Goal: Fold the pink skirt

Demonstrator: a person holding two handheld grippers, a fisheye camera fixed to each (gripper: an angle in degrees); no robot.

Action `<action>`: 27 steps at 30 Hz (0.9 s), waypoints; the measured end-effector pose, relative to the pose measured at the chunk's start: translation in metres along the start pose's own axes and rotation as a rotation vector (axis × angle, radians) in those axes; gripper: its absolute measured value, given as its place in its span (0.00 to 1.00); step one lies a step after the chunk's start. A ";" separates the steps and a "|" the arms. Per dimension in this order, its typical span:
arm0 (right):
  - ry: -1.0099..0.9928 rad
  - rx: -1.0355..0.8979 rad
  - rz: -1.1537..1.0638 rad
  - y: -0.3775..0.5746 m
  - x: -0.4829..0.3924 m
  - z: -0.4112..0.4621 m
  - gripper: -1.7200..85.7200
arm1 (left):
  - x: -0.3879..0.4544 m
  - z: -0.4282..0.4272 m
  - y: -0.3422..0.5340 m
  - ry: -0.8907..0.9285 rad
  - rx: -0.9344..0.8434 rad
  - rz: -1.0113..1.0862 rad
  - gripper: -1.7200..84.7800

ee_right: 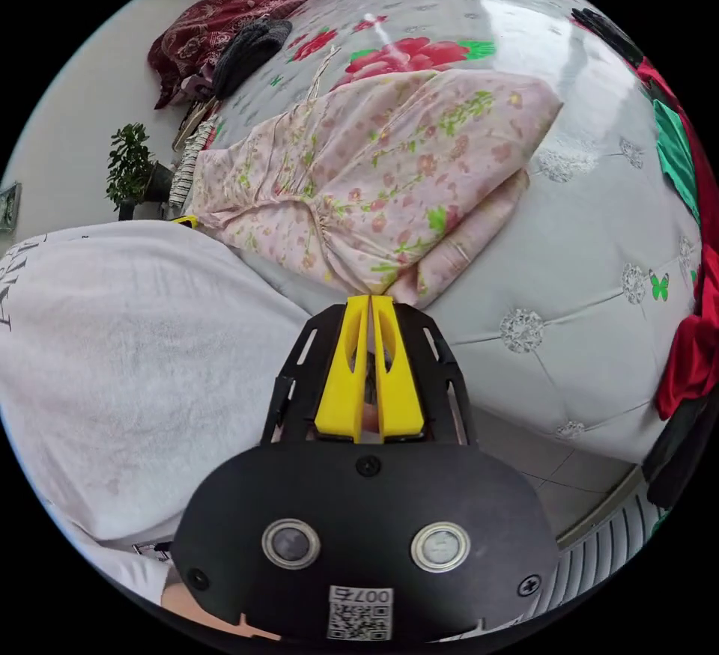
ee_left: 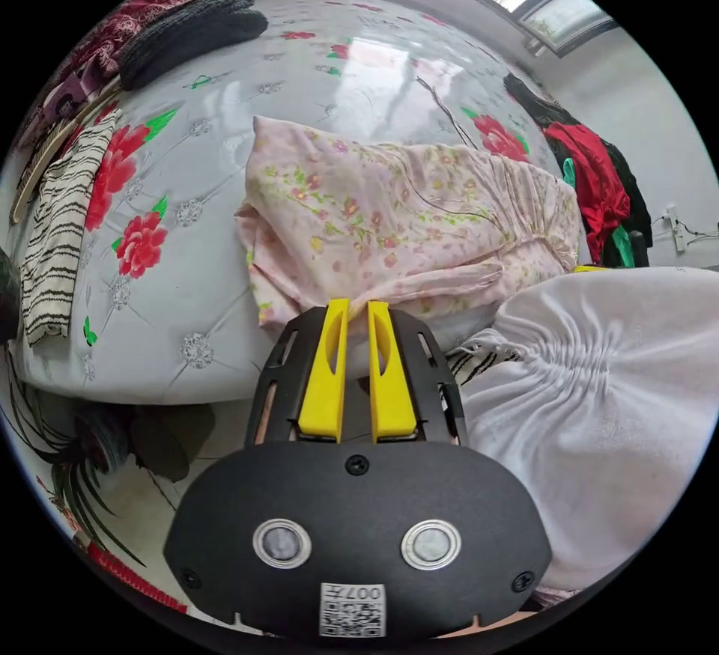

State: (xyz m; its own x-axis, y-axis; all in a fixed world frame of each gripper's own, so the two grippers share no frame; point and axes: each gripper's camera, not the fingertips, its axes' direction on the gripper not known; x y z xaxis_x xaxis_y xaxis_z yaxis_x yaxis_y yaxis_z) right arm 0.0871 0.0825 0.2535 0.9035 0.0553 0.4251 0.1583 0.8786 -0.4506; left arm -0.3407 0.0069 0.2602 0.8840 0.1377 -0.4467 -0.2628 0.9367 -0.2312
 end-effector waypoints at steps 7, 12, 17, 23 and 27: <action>-0.208 0.286 0.279 0.046 0.061 -0.038 0.13 | -0.004 -0.028 0.028 -0.108 0.087 -0.097 0.09; -0.472 0.500 0.579 0.060 0.111 -0.011 0.17 | -0.015 -0.020 0.035 0.027 0.171 -0.263 0.09; -0.388 0.543 0.604 0.053 0.103 -0.008 0.17 | -0.013 -0.007 0.039 0.089 0.198 -0.308 0.09; -0.318 0.485 0.629 0.014 0.104 -0.014 0.14 | -0.024 0.004 0.056 0.108 0.209 -0.351 0.09; -0.225 0.427 0.579 -0.029 0.093 -0.027 0.08 | -0.046 0.006 0.078 0.142 0.253 -0.450 0.09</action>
State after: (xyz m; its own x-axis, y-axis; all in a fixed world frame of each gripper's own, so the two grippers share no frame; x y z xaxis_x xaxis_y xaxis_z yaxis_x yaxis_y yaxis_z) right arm 0.1778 0.0496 0.2847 0.6850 0.6195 0.3834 -0.5269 0.7847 -0.3265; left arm -0.3995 0.0757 0.2675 0.8221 -0.3242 -0.4681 0.2476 0.9438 -0.2190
